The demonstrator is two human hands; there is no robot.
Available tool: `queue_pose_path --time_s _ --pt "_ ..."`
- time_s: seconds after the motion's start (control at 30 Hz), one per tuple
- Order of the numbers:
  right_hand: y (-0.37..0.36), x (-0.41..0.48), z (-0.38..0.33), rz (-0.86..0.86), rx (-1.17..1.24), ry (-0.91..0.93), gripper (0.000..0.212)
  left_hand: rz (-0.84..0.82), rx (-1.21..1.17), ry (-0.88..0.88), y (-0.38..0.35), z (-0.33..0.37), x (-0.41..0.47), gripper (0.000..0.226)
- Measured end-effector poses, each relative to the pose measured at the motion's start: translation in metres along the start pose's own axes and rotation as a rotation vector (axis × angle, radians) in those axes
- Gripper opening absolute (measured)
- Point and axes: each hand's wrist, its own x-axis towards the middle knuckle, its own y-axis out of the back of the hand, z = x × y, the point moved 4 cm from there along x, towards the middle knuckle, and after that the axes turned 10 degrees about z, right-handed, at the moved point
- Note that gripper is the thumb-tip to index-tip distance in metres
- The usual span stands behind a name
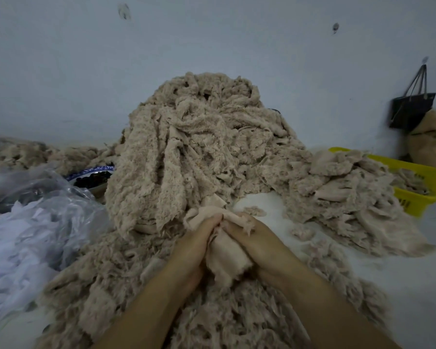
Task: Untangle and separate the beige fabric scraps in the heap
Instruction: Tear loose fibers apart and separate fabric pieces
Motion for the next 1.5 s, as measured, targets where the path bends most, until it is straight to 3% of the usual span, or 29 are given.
queue_pose_path --time_s 0.07,0.13,0.17,0.27,0.33,0.4,0.5,0.57,0.63,0.7,0.77,0.83,0.9,1.0,1.1,1.2,1.27,1.37,1.47,1.5 --pt "0.002 0.001 0.002 -0.075 -0.029 -0.076 0.025 -0.061 0.015 0.021 0.001 0.006 0.0 0.043" --pt "0.009 0.005 -0.008 -0.101 -0.052 -0.077 0.023 0.036 0.013 0.033 0.007 0.014 0.005 0.047" --pt "0.019 0.012 -0.018 -0.026 0.029 -0.064 0.021 0.105 0.054 -0.02 0.012 0.018 0.011 0.046" --pt "0.062 0.035 -0.054 0.176 0.616 0.029 0.03 0.238 0.252 -0.22 0.018 0.031 0.017 0.04" --pt "0.075 0.041 -0.047 0.216 0.831 0.027 0.044 0.236 0.492 -0.324 0.015 0.035 0.018 0.028" --pt "0.068 0.041 -0.011 0.277 0.645 -0.068 0.056 0.185 0.78 -0.427 0.005 0.034 0.027 0.018" --pt "0.049 0.035 0.021 0.298 0.181 -0.047 0.03 0.162 1.103 -0.454 -0.009 0.025 0.053 0.05" --pt "0.043 0.033 0.022 0.268 -0.087 0.072 0.02 0.21 1.195 -0.422 -0.01 0.022 0.066 0.055" --pt "0.041 0.031 0.025 0.221 -0.27 0.129 0.019 0.24 1.133 -0.421 -0.007 0.023 0.071 0.039" --pt "0.038 0.029 0.028 0.182 -0.337 0.141 0.023 0.265 1.056 -0.479 -0.005 0.026 0.064 0.03" --pt "0.036 0.03 0.03 0.18 -0.297 0.109 0.029 0.228 1.075 -0.645 -0.012 0.03 0.045 0.026" --pt "0.032 0.031 0.028 0.16 -0.185 0.035 0.036 0.084 1.06 -0.85 -0.028 0.025 0.014 0.026" --pt "0.03 0.029 0.025 0.105 -0.031 -0.007 0.04 -0.08 1.07 -0.928 -0.043 0.012 -0.012 0.031" --pt "0.033 0.022 0.02 0.167 0.01 0.007 0.033 -0.161 1.119 -0.907 -0.045 -0.003 -0.028 0.023" --pt "0.04 0.022 0.017 0.289 0.028 0.01 0.034 -0.076 1.174 -0.801 -0.033 -0.005 -0.02 0.012" --pt "0.026 0.018 0.008 0.175 0.4 -0.055 0.033 0.054 1.297 -0.703 -0.021 -0.001 0.0 0.027" --pt "0.017 0.012 0.001 0.092 0.514 -0.076 0.038 0.14 1.316 -0.649 -0.006 0.005 0.016 0.038" --pt "0.019 0.013 -0.002 0.135 0.547 -0.103 0.033 0.239 1.402 -0.533 0.025 0.011 0.032 0.042" --pt "0.015 0.013 -0.001 0.18 0.473 -0.147 0.049 0.235 1.302 -0.412 0.038 0.011 0.044 0.043" --pt "0.012 0.011 -0.002 0.174 0.461 -0.145 0.045 0.236 1.262 -0.389 0.038 0.012 0.047 0.043"
